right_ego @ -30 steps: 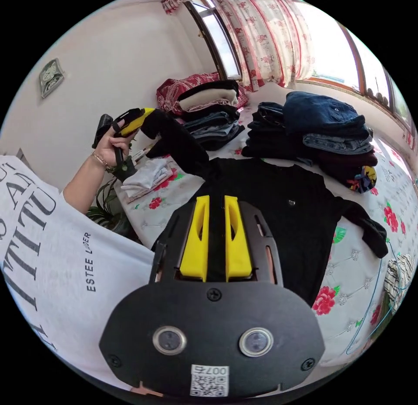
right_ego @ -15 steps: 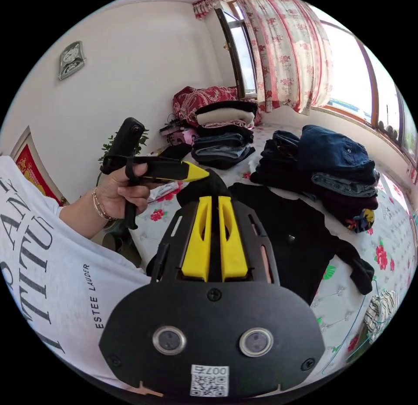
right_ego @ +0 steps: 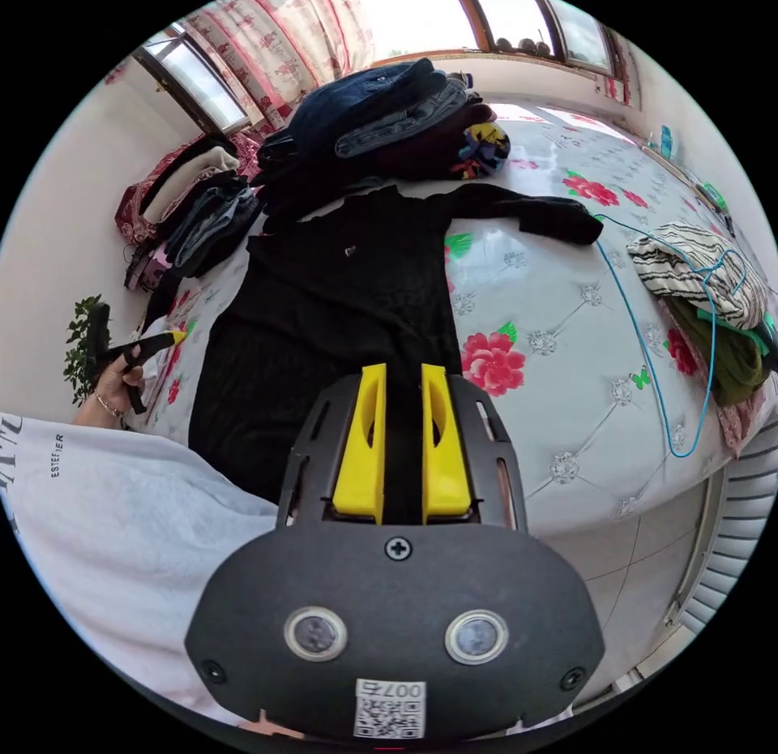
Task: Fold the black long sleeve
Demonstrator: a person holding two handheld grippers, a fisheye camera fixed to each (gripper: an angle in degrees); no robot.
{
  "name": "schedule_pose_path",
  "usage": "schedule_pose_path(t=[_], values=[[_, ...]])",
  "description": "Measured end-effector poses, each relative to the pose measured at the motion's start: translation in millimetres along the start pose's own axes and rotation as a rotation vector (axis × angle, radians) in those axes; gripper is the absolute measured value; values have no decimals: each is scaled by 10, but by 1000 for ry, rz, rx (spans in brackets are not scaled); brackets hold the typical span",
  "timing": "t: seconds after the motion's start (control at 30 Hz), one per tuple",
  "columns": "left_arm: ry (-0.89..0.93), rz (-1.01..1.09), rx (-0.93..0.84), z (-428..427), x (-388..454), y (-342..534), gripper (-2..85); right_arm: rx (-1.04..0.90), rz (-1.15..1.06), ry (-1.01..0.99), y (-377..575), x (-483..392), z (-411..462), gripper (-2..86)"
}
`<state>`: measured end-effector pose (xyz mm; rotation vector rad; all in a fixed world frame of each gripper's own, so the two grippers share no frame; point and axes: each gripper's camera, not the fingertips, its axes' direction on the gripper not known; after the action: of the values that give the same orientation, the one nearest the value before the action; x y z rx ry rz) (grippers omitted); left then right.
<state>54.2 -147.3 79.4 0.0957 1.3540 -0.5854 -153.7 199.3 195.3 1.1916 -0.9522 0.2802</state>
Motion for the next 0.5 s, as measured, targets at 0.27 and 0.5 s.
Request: schedule_pose_path(t=[0.27,0.5], values=[[-157,63,-63,614,-105,-731,74,-107,-56,52,-251,-112,257,72],[-320,-1,-167,1262,-297,-1140,47,-44,40,80,-433,83,204,55]])
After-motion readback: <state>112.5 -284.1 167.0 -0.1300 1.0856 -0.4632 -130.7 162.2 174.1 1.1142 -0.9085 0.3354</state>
